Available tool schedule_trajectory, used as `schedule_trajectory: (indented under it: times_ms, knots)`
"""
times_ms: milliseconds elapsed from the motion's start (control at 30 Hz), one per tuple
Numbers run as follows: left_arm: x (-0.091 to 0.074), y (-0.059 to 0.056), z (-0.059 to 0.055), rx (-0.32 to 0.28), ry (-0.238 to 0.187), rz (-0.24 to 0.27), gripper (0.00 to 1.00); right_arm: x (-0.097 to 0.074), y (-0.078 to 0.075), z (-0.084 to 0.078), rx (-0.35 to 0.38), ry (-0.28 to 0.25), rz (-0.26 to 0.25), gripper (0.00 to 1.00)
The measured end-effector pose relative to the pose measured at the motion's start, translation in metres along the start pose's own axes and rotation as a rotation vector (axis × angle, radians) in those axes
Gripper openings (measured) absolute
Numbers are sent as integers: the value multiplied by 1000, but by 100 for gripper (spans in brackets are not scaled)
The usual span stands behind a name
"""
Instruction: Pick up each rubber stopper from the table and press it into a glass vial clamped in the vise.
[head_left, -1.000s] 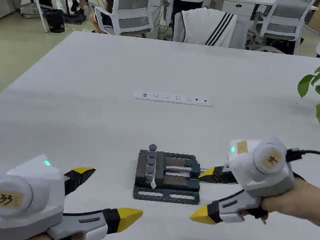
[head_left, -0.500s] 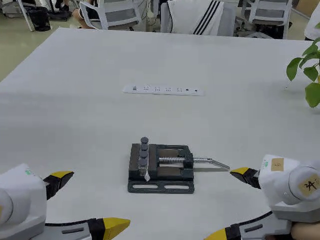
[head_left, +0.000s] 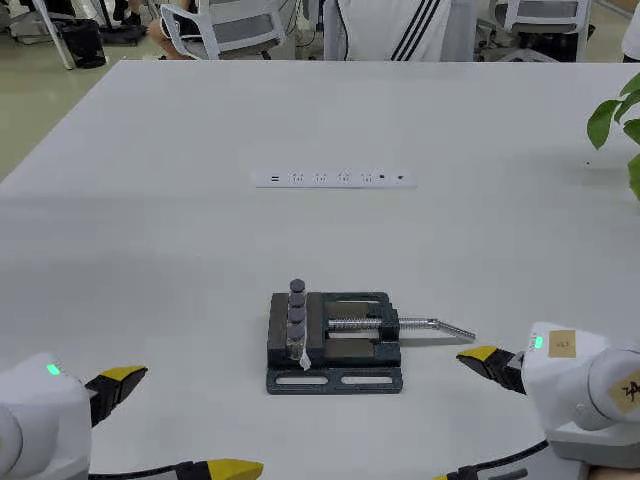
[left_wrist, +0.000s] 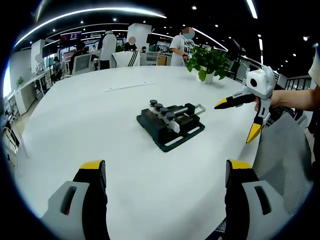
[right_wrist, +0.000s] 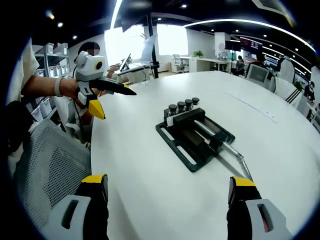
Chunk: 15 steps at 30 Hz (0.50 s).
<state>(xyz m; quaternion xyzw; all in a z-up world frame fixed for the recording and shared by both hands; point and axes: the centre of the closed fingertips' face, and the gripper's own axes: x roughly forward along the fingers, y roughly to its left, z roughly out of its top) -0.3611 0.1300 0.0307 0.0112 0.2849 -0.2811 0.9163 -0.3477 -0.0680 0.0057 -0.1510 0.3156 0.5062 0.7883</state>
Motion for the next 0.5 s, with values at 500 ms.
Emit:
schedule_trajectory:
  times_ms: [500]
  knots:
    - [8, -18, 8, -2, 0, -16, 99, -16, 14, 1, 24, -19, 1, 99]
